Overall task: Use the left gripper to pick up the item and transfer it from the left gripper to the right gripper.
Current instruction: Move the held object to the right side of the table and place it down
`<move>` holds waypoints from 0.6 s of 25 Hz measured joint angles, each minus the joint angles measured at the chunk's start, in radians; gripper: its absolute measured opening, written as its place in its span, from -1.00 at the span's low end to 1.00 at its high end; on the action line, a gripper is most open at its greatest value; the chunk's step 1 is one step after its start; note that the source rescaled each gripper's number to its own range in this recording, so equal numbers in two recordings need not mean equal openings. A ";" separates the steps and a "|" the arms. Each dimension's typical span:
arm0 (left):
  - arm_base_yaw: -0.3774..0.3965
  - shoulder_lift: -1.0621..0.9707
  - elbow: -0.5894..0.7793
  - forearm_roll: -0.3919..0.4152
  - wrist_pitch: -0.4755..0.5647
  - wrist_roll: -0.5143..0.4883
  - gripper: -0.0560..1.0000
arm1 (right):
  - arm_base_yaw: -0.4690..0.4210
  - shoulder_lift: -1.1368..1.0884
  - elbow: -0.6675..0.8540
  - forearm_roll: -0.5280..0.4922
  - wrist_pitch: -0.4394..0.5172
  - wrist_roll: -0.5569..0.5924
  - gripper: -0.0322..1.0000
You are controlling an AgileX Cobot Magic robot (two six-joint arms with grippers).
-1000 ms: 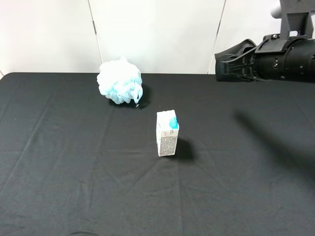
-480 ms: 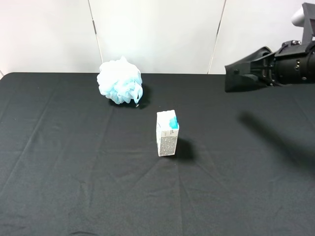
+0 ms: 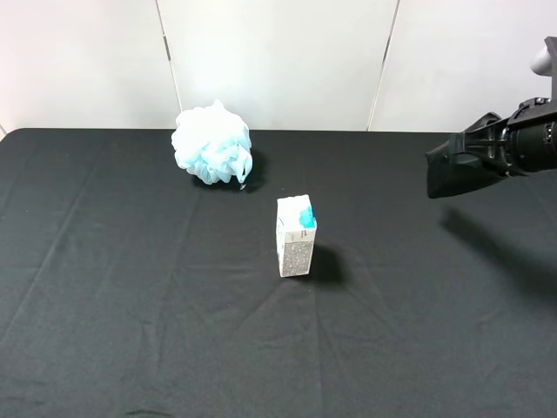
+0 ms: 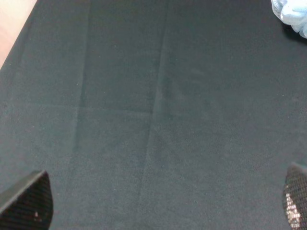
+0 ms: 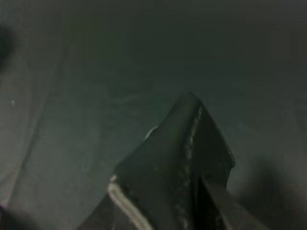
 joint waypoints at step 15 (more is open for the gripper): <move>0.000 0.000 0.000 0.000 0.000 0.000 0.87 | 0.000 0.000 0.000 -0.037 0.174 0.057 -0.93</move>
